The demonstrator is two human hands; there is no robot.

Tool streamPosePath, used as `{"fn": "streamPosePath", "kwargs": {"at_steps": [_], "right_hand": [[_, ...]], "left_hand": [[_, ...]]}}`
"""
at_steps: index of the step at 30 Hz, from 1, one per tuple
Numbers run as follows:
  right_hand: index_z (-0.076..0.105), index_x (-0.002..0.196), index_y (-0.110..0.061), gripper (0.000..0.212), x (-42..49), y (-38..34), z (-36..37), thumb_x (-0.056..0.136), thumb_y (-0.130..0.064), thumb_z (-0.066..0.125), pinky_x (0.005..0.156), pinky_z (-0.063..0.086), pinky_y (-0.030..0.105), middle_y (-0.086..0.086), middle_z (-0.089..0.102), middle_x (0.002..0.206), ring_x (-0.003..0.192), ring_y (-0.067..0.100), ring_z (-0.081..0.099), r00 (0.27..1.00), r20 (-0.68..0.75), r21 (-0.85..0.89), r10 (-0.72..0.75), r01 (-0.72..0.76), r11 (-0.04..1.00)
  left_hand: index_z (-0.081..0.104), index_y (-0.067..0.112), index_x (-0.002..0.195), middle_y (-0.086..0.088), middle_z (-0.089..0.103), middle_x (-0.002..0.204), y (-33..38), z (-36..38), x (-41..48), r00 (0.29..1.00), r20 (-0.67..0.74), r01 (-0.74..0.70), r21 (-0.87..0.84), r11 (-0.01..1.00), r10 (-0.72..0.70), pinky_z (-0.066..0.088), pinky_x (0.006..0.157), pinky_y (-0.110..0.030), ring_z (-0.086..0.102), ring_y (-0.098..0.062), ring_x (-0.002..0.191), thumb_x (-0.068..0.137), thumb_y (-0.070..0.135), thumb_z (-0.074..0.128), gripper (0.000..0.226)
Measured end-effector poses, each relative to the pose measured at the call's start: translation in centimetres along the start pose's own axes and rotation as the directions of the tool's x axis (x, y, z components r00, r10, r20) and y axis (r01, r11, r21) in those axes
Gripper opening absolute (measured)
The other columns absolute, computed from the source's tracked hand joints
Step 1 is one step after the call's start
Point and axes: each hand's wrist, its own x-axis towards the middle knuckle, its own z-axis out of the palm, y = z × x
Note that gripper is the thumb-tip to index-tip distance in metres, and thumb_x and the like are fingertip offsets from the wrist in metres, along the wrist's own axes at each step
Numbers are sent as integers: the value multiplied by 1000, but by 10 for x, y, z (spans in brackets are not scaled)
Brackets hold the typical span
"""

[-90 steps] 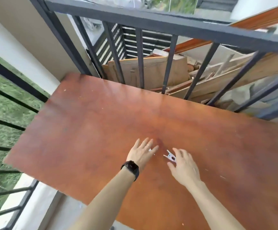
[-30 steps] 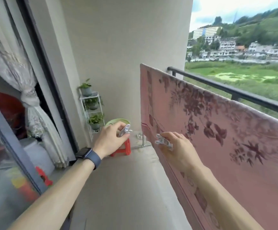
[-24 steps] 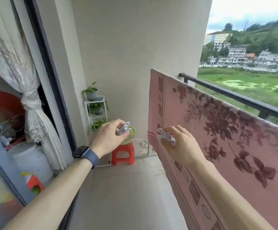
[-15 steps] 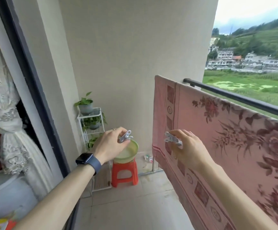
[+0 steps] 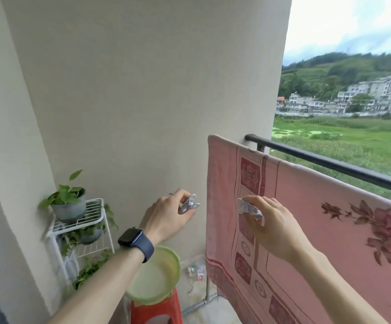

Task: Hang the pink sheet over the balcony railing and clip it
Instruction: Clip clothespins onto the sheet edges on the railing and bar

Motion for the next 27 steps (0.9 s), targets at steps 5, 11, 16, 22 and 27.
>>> {"fn": "streamPosePath", "kwargs": {"at_steps": [5, 11, 16, 22, 27], "right_hand": [[42, 136, -18, 35, 113, 30, 49, 102, -27, 48, 83, 42, 27, 1, 57, 135, 117, 22, 58, 997, -76, 53, 16, -12, 999], [37, 134, -14, 34, 212, 61, 81, 102, -18, 45, 87, 38, 29, 10, 50, 133, 115, 26, 53, 990, -129, -28, 56, -60, 998], [45, 120, -13, 35, 285, 77, 106, 96, -36, 56, 72, 40, 31, 3, 50, 106, 87, 21, 51, 966, -225, -201, 131, -178, 963], [58, 92, -12, 23, 360, 98, 141, 95, -35, 56, 73, 48, 40, 5, 64, 93, 84, 23, 52, 891, -444, -477, 95, -325, 817], [47, 143, -20, 55, 401, 106, 187, 90, -30, 57, 106, 37, 49, 2, 53, 146, 129, 27, 50, 913, -349, -610, 211, -392, 688]], "left_hand": [[39, 23, 106, 11, 57, 113, -44, 26, 116, 999, 22, -48, -35, 998, 49, 44, 76, -30, 60, -22, 100, 93, 28, 50, 17], [33, 18, 99, 5, 52, 99, -73, 52, 241, 992, -18, -127, 4, 992, 127, 35, 63, -30, 49, -22, 74, 90, 15, 49, 18], [34, 22, 94, 6, 60, 93, -89, 84, 353, 961, -26, -270, 129, 954, 276, 37, 61, -31, 52, -27, 71, 96, 40, 50, 24], [46, 16, 141, -5, 48, 144, -110, 141, 472, 777, -44, -607, 212, 766, 628, 43, 100, -44, 47, -28, 130, 88, 26, 39, 54], [-15, 22, 154, 5, -17, 163, -135, 189, 512, 720, 156, -694, 123, 710, 677, 6, 122, -52, -9, -19, 151, 85, 23, 46, 92]]}}
